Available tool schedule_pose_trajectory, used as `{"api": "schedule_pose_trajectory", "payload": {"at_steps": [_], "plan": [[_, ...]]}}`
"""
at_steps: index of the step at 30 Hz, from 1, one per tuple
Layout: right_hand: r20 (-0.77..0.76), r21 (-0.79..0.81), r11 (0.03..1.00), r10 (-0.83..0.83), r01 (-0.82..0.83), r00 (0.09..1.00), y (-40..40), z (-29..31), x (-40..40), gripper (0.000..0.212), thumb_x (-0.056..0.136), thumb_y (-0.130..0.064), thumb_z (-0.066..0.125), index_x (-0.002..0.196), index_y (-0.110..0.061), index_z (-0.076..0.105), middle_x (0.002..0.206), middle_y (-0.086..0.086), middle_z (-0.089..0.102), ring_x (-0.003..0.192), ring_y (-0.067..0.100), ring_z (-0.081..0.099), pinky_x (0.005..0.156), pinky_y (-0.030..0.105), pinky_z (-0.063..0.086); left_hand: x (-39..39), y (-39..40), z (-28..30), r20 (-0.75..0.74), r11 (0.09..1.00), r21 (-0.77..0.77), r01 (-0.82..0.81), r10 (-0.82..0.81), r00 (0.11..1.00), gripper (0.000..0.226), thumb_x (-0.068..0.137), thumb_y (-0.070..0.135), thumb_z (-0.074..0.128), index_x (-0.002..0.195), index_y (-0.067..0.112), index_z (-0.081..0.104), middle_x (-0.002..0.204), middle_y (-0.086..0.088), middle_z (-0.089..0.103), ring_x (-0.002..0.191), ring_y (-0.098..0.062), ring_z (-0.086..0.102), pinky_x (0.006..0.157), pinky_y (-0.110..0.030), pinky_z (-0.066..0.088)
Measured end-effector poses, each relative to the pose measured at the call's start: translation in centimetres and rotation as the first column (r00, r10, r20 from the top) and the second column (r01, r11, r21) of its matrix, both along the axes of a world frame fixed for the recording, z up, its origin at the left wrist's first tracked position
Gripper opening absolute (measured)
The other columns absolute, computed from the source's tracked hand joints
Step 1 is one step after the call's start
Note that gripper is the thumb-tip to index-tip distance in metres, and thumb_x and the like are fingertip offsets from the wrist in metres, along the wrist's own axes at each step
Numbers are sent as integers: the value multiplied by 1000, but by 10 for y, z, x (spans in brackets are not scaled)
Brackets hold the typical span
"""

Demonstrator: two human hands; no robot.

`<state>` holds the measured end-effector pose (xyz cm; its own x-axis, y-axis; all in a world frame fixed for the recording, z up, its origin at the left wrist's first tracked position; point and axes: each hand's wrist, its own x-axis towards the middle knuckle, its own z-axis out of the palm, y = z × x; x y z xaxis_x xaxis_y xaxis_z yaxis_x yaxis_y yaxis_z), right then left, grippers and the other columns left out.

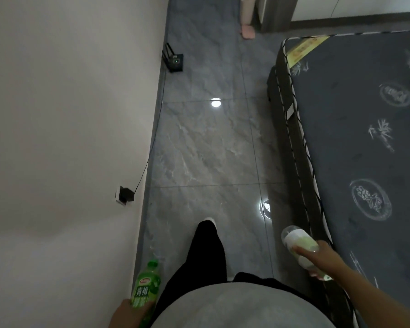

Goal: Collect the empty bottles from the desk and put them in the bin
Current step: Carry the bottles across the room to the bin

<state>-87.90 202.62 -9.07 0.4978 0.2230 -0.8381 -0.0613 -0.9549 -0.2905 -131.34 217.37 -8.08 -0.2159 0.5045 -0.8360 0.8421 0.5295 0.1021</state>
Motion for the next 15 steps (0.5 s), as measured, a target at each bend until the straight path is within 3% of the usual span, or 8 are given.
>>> {"api": "schedule_pose_trajectory", "payload": {"at_steps": [3,6,8,10,12,15], "plan": [[-19,-37,999,-19,18,1000,36,-4,15,78,75,-42,73,132,-5,35,108,22,57,69,32,63,39,24,45,28,62,7,48,1000,18,25,-26,998,49,73,57,65,109,23,61,120,-18,61,93,-22,57,87,-27,41],[-29,-93,994,-52,49,998,61,-8,28,81,71,-43,76,130,-2,38,102,23,62,66,33,63,41,26,46,57,131,16,61,998,-8,66,-65,996,72,55,62,69,106,12,65,108,-14,67,87,-25,61,81,-27,44],[-29,-119,989,-96,92,995,73,-9,38,80,70,-42,77,128,0,42,102,22,62,72,32,61,48,28,45,83,177,18,69,996,12,92,-93,993,69,65,55,71,112,6,60,109,-16,65,87,-25,59,75,-28,44],[-47,-151,981,-131,123,990,83,-8,50,77,73,-38,76,129,4,44,106,20,58,82,32,58,60,33,46,110,219,19,70,987,65,148,-152,986,60,74,46,71,113,2,57,107,-17,64,83,-25,57,67,-28,43],[-29,-176,968,-185,178,982,98,-8,64,75,72,-35,78,127,7,49,116,23,59,100,36,58,84,41,48,143,261,23,104,980,116,162,-174,979,53,76,44,69,110,4,60,102,-14,66,79,-23,58,59,-25,40],[-55,-220,942,-272,254,961,131,-13,97,71,75,-30,76,128,9,49,131,26,54,120,37,53,105,43,38,190,319,18,128,967,155,201,-222,967,48,76,43,70,106,7,62,97,-12,68,78,-23,62,58,-23,42]]}}
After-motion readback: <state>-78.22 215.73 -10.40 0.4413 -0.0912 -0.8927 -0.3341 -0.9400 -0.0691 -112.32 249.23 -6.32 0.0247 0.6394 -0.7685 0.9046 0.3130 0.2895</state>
